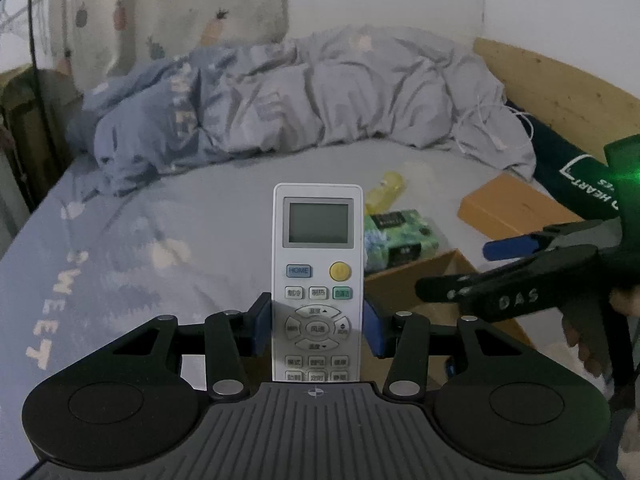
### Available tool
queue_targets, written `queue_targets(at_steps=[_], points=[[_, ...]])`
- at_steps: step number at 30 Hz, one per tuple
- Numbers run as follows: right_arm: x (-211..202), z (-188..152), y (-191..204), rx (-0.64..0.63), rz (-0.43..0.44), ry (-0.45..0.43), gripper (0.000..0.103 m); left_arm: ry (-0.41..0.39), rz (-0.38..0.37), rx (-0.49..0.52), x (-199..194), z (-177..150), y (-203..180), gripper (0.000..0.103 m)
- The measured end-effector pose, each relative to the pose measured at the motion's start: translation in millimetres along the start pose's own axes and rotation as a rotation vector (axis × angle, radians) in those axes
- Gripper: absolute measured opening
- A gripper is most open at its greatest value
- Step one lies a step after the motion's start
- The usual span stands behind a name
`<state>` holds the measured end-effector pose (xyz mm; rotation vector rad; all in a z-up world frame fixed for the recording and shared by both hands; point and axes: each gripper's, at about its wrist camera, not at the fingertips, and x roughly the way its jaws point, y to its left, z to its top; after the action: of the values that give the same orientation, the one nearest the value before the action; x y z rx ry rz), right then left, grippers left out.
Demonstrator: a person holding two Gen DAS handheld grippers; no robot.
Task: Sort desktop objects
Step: 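Lift the white remote with the left tool toward the cardboard box, then lower the white remote into the box and open the left tool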
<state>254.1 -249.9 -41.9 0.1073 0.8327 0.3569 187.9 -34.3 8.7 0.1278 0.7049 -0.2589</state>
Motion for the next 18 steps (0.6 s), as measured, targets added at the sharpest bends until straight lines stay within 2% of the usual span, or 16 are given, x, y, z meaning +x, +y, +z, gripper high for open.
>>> queue_targets(at_steps=[6,14,18], points=[[-1.6,-20.6,13.8,-0.023,0.008,0.045,0.103,0.055,-0.008,-0.032,6.8,-22.8,-9.5,0.050],[1.0,-43.5,18.7,-0.071,-0.077,0.086,0.103,0.129,0.004,-0.092,22.6,-50.4,-11.4,0.050],[0.4,-57.9,12.8,-0.082,-0.091,0.115,0.103,0.168,0.018,-0.119,32.4,-64.1,-10.6,0.050]])
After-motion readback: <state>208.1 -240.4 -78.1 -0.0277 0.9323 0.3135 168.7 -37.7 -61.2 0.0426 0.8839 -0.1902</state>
